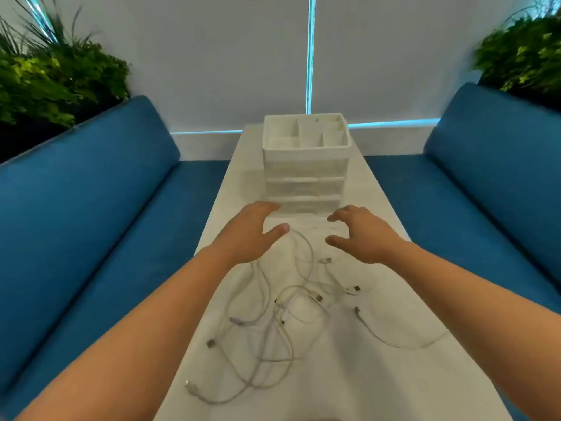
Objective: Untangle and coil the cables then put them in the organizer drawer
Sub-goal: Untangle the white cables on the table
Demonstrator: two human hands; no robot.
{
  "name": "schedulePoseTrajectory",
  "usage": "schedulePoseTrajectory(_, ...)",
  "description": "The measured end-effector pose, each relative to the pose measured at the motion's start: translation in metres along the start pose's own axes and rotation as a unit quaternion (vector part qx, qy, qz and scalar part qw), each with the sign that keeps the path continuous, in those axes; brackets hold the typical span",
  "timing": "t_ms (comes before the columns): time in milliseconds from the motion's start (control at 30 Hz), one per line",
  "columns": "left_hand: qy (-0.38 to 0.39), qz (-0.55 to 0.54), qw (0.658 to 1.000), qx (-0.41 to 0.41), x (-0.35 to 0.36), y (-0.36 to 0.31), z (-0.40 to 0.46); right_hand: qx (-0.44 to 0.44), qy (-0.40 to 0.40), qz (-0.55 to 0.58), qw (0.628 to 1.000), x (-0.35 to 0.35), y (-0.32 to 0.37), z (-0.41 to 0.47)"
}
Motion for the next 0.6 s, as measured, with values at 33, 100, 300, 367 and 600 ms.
schedulePoseTrajectory(33,-0.004,-0.006,1.000,-0.011,0.004,0.008,-0.003,0.008,0.017,-0.003,1.000,0.009,0.001,-0.002)
schedulePoseTrajectory(100,-0.009,-0.013,0.999,-0.048,0.013,0.027,-0.010,0.022,0.038,-0.001,0.999,0.030,0.001,-0.005)
schedulePoseTrajectory(300,-0.036,-0.093,0.970,-0.224,0.054,0.094,-0.042,0.093,0.082,0.073,0.990,0.104,0.010,-0.005)
schedulePoseTrajectory(367,-0.050,-0.145,0.950,-0.271,0.069,0.108,-0.047,0.121,0.082,0.104,0.984,0.126,0.017,0.000)
schedulePoseTrajectory(600,-0.077,-0.271,0.891,-0.356,0.097,0.141,-0.047,0.217,0.086,0.075,0.970,0.165,0.026,0.009)
Point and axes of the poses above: each hand's wrist, its own z-axis towards the middle knuckle, its own x-axis out of the palm, y = z × x, the point moved 7 cm from there along z, towards the middle knuckle, and after that the axes turned 14 degrees about -z, right-handed, at the moved point
